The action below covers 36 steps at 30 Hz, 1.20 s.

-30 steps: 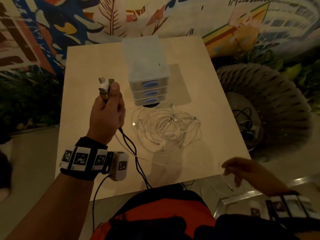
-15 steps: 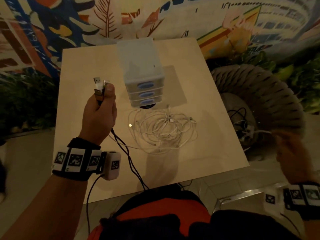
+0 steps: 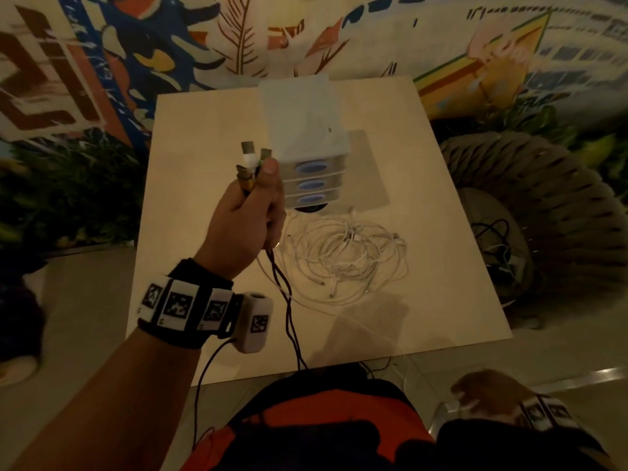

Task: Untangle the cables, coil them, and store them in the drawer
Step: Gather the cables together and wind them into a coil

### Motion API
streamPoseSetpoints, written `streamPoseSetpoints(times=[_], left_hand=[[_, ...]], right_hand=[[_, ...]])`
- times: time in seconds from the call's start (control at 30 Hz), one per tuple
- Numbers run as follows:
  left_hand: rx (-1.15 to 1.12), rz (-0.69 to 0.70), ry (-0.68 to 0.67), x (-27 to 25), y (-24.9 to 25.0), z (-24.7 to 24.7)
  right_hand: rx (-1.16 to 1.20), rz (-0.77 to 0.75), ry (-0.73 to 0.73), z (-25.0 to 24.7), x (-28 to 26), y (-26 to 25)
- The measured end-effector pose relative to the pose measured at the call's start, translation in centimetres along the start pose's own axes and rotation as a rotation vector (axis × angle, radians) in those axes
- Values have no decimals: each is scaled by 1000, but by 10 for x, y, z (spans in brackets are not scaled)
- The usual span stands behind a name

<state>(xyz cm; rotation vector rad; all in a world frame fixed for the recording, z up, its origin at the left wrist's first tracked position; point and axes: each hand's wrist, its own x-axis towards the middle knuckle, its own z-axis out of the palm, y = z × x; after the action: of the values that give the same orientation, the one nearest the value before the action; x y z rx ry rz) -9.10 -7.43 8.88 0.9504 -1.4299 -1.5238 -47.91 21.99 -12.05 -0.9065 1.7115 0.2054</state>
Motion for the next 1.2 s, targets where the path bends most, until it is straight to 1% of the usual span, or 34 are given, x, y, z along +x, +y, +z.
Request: streamPoseSetpoints(times=[0.03, 0.07, 0.1, 0.13, 0.17, 0.2, 0.27, 0.3, 0.33, 0.4, 0.43, 0.47, 0.5, 0.57, 0.63, 0.7, 0.77, 0.83, 0.87, 0.9, 0.93, 0.97, 1.03, 1.1, 1.13, 1.2], left_hand=[[3, 7, -27, -1, 1, 4], [-1, 12, -52, -2, 3, 8], [-11, 13, -75, -3, 4, 11], [-27, 9, -100, -4, 5, 15], [-50, -3, -124, -5, 6, 18], [-76, -22, -144, -6, 6, 22], [-105, -46, -169, -9, 7, 29], [-99, -42, -173, -10, 7, 32], [-85, -30, -176, -11, 8, 34], [-57, -13, -169, -13, 10, 36], [-47, -11, -151, -13, 11, 34], [-37, -14, -127, -14, 12, 31], [-27, -22, -102, -15, 11, 25], [9, -68, -69, -18, 7, 12], [39, -130, -55, -22, -3, 3], [0, -206, -59, -28, -13, 2], [5, -243, -71, -32, -23, 6], [79, -255, -98, -34, -28, 9], [104, -260, -115, -34, -28, 10], [112, -260, -131, -33, -28, 11], [110, -260, -146, -32, -27, 12], [109, -262, -156, -32, -25, 13], [135, -266, -165, -33, -21, 19], [207, -256, -199, -34, -18, 24], [268, -241, -240, -33, -18, 27], [414, -254, -281, -32, -19, 33]], right_hand=[[4, 9, -12, -11, -6, -37], [29, 33, 85, -23, -9, -66], [56, -92, 199, -34, -11, -90], [12, -210, 257, -45, -22, -124], [17, -339, 301, -52, -38, -157], [85, -466, 317, -55, -53, -187], [203, -739, 267, -56, -75, -252], [194, -824, 210, -51, -80, -284], [191, -861, 128, -44, -79, -309], [247, -863, -30, -23, -73, -345], [258, -860, -91, -14, -68, -355], [258, -851, -121, -6, -62, -361], [225, -838, -107, -1, -59, -362], [163, -807, -3, 6, -54, -356], [149, -786, 26, 12, -45, -341], [145, -736, -12, 21, -32, -321], [150, -639, -73, 29, -21, -300], [39, -596, -118, 29, -14, -282], [-44, -595, -95, 24, -14, -277], [-83, -611, -41, 16, -18, -276], [-43, -660, 31, 3, -26, -279], [68, -737, 111, -10, -36, -287], [249, -975, 261, -34, -63, -311], [195, -1154, 401, -48, -88, -339], [109, -1197, 444, -49, -96, -354], [-73, -1203, 472, -46, -101, -375]])
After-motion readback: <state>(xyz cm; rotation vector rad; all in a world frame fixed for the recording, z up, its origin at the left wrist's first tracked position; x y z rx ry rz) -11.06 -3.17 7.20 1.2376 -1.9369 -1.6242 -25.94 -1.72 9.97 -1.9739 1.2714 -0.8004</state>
